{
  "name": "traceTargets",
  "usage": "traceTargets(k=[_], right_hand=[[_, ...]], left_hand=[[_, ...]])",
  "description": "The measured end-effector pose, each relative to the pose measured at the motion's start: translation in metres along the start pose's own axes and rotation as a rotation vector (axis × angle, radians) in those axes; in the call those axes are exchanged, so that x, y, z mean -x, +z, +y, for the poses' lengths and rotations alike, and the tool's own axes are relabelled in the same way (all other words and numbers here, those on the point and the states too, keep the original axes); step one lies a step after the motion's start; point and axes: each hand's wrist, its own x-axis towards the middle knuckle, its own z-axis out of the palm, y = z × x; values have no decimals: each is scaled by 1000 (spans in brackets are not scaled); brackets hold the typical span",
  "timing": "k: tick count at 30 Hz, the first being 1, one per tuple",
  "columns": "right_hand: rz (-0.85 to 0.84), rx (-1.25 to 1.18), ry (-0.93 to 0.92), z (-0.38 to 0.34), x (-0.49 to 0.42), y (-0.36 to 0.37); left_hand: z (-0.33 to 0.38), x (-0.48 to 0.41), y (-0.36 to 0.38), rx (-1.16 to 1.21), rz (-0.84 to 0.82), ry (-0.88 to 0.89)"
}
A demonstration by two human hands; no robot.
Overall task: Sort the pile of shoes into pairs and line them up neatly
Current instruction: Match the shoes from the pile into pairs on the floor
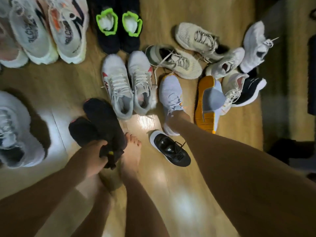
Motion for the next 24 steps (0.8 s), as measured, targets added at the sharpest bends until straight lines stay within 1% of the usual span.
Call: traceTargets(k=[1,2,6,8,11,13,16,18,22,24], right_hand=[[34,-34,-21,10,2,-10],[56,-71,-18,20,5,-21],[174,-223,44,62,13,-53],[212,-255,44,77,12,-70],[243,-235,33,97,6,-85],[235,-247,35,110,-4,-86],[183,-223,20,124,-28,-84],[154,-247,22,136,-40,-83],[134,-310,29,163,-61,-95],[144,-323,27,181,-73,-109]], left_hand=[[33,14,-18,28,-73,6],[49,14,-27,28,-80,4],[91,1,-56,-149,-30,97],[112,-2,-64,-157,-13,129],[134,-19,-68,-165,12,183],[146,-28,-63,-145,31,135],[160,-36,-45,16,118,4],[172,-35,-26,60,103,-77],[199,-36,-1,64,9,-61],[213,-45,2,61,-11,-56]])
